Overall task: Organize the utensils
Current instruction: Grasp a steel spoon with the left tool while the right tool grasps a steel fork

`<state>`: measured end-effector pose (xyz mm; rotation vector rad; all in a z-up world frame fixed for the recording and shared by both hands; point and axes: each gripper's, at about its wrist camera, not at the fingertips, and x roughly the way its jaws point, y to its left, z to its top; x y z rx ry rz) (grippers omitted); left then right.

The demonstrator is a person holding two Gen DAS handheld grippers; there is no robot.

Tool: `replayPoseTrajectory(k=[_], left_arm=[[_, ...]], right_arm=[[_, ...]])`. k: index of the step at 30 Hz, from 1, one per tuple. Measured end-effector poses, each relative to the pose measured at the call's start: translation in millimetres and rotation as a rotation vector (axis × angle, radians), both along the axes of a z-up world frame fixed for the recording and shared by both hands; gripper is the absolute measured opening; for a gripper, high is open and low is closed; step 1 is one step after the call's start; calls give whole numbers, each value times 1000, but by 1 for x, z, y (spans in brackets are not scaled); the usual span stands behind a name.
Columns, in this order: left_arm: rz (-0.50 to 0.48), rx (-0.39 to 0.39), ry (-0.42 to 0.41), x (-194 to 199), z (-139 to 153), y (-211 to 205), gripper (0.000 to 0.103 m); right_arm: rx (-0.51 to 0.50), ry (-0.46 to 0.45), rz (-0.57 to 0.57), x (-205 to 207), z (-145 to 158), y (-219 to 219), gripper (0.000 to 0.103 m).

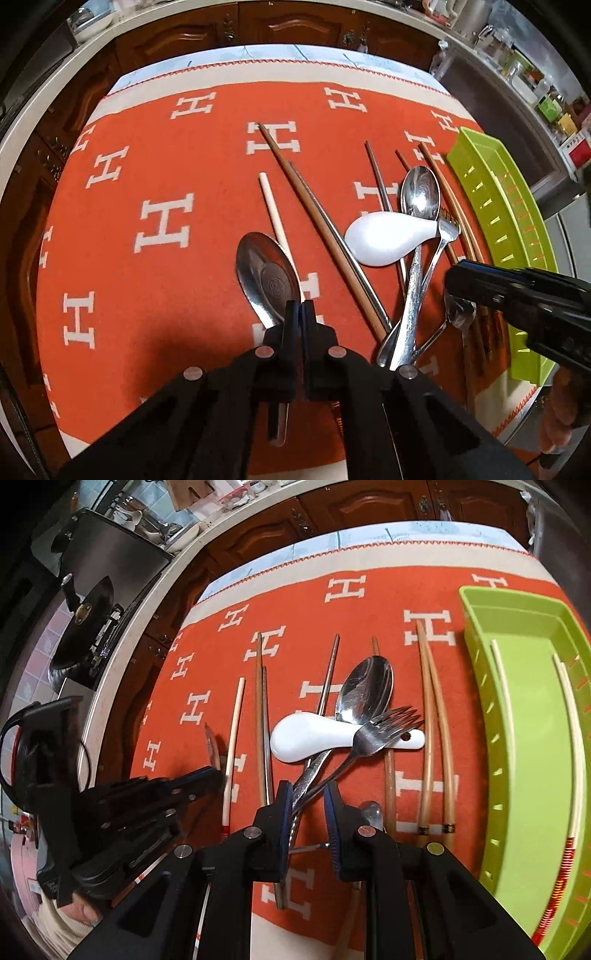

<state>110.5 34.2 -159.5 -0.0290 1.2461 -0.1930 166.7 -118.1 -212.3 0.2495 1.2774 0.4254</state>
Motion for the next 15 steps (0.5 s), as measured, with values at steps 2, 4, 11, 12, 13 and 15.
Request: replayPoseTrajectory(k=[2,4,11,12,13,15], left_arm=[[9,-20,-6,-1,2,5,0],[22,-36,-13,-4,5,12,0],[36,-66,-23,-5,13,22,0],[37,-67,-24,-5,13,23,0],[38,-71,-23,-5,13,23,0],[39,-79,-21,-5,12,25,0]], right_arm=[[-8,12,-9,3,-6,3,19],[-6,26,-18,8,-11,5,19],[-43,59,-79,25,-27,10,19],[-40,69,-92,27,-29,10,19],[-45,78,-100,30,-31,11,19],[-53,82,-111,35,-34,15,19]])
